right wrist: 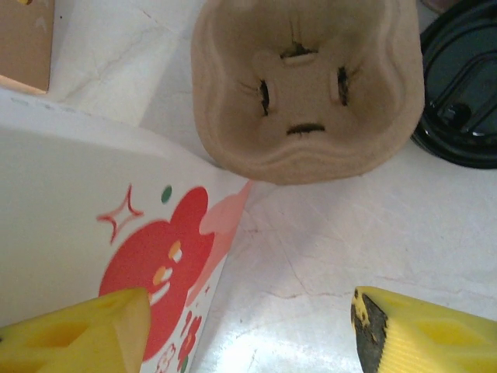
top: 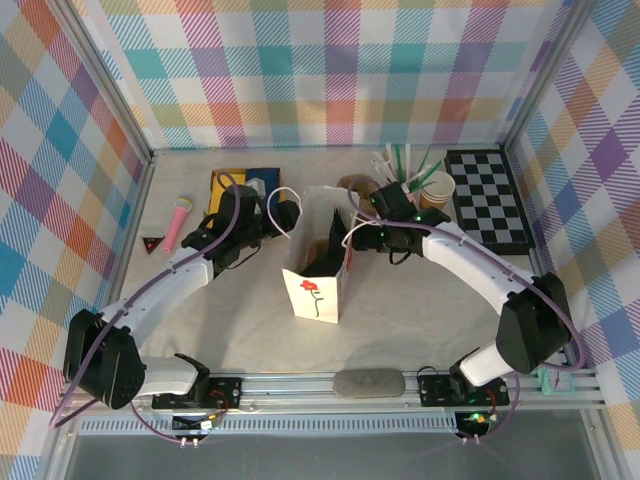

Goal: Pack the takeout coffee

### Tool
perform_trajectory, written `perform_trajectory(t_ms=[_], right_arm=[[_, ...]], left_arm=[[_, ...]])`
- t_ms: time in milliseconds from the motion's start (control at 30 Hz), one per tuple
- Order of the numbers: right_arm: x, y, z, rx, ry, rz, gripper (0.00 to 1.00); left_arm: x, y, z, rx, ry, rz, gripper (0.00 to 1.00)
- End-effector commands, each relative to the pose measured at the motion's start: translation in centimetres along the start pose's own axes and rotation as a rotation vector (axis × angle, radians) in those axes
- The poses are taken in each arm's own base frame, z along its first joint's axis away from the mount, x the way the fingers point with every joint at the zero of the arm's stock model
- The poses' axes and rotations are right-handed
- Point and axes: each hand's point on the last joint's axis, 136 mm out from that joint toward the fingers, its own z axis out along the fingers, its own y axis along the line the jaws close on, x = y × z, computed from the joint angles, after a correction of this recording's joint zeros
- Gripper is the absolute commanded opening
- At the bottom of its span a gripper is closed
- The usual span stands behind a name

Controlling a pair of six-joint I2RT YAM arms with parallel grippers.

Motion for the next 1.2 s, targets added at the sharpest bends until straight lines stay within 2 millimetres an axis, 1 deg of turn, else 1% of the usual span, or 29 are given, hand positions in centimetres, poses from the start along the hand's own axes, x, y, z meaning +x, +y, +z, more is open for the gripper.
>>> perform_trajectory(t_ms=[0,133,233,333,467,533,600,700,900,1033,1167], right_arm=[[-1.2,0.5,0.1,0.014,-0.009,-0.032,0.70],[-2.5,1.3,0.9,0.008,0.002,-0.051,0.69],[-3.1,1.8,1.1,0.006,0.009,-0.054,0.69],[-3.3,1.8,0.7,0.008,-0.003,-0.049,0.69],[-3.1,1.1,-0.3,0.029,-0.025,-0.041,0.69],[-3.0,0.5,-1.1,0.048,-0.040,-0.038,0.69],[-3.1,0.1,-1.9,0.062,-0.058,-0.042,0.70],[-3.4,-0.2,-3.4,0.077,-0.086,-0.055,0.74],[-4.3,-0.8,-6.3,0.109,-0.141,-0.087,0.81],[-4.8,-1.6,-8.4,0.137,-0.186,-0.098,0.84],[-5.1,-1.8,-10.1,0.137,-0.225,-0.114,0.87]], left_arm=[[0.6,0.9,-0.9,-0.012,0.005,-0.007,0.79],[1.1,0.6,-1.8,0.027,0.002,-0.042,0.79],[1.0,0.2,-2.8,0.050,-0.014,-0.051,0.79],[0.9,0.5,-3.5,0.029,-0.024,-0.033,0.79],[0.5,0.6,-3.9,0.009,-0.030,-0.004,0.80],[-0.1,0.2,-4.3,0.010,-0.043,0.010,0.80],[-0.2,0.4,-4.9,-0.016,-0.042,0.026,0.80],[-1.4,0.1,-6.0,-0.034,-0.075,0.055,0.80],[-3.0,0.2,-8.3,-0.071,-0.128,0.089,0.81],[-3.6,0.8,-10.1,-0.116,-0.162,0.111,0.81],[-3.6,1.8,-11.1,-0.172,-0.172,0.147,0.81]])
